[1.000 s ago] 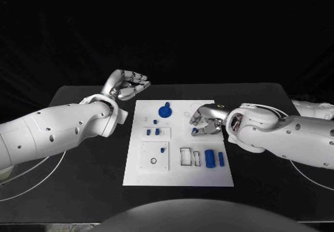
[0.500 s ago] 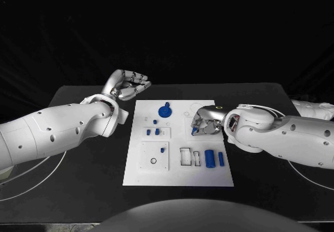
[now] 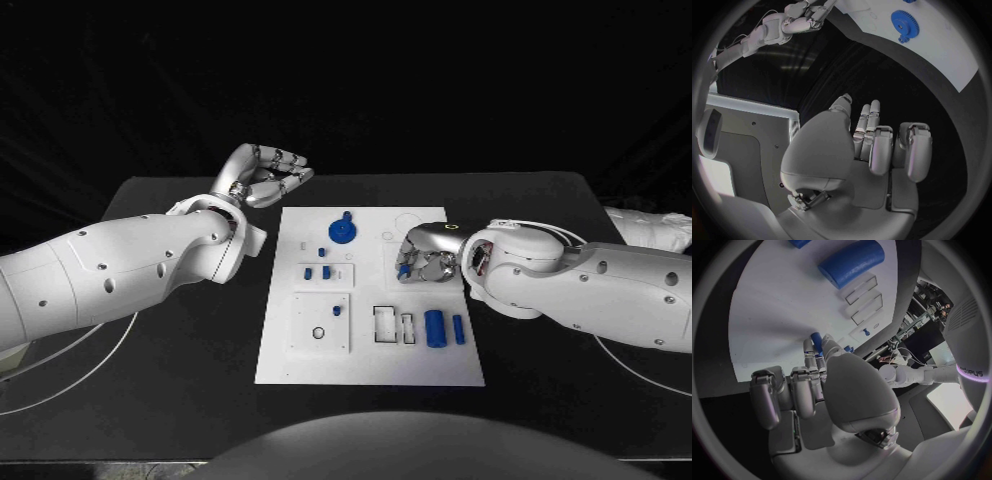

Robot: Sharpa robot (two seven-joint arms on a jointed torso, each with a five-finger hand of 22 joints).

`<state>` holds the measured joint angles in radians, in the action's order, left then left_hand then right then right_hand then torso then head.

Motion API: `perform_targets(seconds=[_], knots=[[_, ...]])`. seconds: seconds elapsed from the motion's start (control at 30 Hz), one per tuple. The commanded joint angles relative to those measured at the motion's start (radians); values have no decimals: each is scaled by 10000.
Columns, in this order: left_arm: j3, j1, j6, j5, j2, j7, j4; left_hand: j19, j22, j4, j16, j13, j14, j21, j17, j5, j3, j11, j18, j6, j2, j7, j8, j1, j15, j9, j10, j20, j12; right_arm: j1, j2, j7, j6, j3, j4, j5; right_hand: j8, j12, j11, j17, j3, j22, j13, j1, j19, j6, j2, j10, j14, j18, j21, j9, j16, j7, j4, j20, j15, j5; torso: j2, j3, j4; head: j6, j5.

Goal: Assemble the parts on the task board

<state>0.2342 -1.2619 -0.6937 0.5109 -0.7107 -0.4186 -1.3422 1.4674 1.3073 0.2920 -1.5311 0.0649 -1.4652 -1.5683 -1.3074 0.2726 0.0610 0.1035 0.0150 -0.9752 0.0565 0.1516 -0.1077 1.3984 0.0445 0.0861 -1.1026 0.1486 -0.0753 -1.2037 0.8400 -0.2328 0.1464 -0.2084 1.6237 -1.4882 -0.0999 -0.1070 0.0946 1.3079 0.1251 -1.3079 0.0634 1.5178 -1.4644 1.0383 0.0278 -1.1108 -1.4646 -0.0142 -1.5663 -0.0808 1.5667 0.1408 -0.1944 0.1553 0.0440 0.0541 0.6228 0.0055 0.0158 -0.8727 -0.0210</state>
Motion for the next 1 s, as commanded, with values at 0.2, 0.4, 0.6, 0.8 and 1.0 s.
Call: perform_targets(seconds=[0.2,0.4,0.6,0.8,1.0], knots=[[-11,-5,137,50,16,-108,-11,1034,2635,-3,4,-4,-673,-25,-1707,62,-32,-14,-150,-24,-70,28,36,-9,-80,-15,-46,-30,66,28,27,26,137,-1,37,-174,-235,-94,-136,2629,361,-2629,-15,386,-1064,574,216,-639,-1062,142,-45,-94,41,-141,77,-193,-203,-27,0,9,7,1,-19],[-11,-5,136,51,7,-108,-14,1034,2635,-3,4,-4,-673,-25,-1707,62,-32,-14,-150,-24,-70,28,36,-9,-80,-15,-46,-30,66,39,66,108,476,-1,55,-236,-325,-86,-178,2629,452,-2629,-18,430,-1064,867,205,-1080,-1062,142,-45,-146,41,-178,55,-250,-247,-30,6,7,16,1,-13],[-11,-5,137,51,-3,-114,-15,1034,2635,-3,4,-4,-673,-25,-1707,62,-32,-14,-150,-24,-70,28,36,-9,-80,-15,-46,-30,66,41,162,366,1378,0,184,-129,-326,-70,-180,2629,454,-2629,-21,424,-1064,889,188,-1120,-1062,142,-45,-149,41,-180,43,-255,-251,-34,-7,4,-2,1,37],[-9,-5,132,56,-12,-112,-9,1034,2635,-5,2,-3,-675,-25,-1710,72,-42,-17,-150,-33,-85,24,44,36,-83,-17,-56,-32,63,-32,300,857,2437,10,520,549,-310,-16,-171,2629,448,-2629,-31,413,-1064,892,141,-1125,-1062,142,-45,-146,41,-156,22,-261,-251,-29,-2,6,16,1,65],[-9,-5,105,166,-24,-109,-38,1034,2635,-5,-1,-3,-678,-25,-1716,73,-42,-17,-150,-32,-86,24,46,40,-83,-18,-57,-32,63,-210,277,1153,2983,29,910,785,-282,51,-158,2629,462,-2629,-37,431,-1064,875,112,-1103,-1062,142,-45,-138,41,-143,16,-261,-244,-24,26,14,63,1,114]])
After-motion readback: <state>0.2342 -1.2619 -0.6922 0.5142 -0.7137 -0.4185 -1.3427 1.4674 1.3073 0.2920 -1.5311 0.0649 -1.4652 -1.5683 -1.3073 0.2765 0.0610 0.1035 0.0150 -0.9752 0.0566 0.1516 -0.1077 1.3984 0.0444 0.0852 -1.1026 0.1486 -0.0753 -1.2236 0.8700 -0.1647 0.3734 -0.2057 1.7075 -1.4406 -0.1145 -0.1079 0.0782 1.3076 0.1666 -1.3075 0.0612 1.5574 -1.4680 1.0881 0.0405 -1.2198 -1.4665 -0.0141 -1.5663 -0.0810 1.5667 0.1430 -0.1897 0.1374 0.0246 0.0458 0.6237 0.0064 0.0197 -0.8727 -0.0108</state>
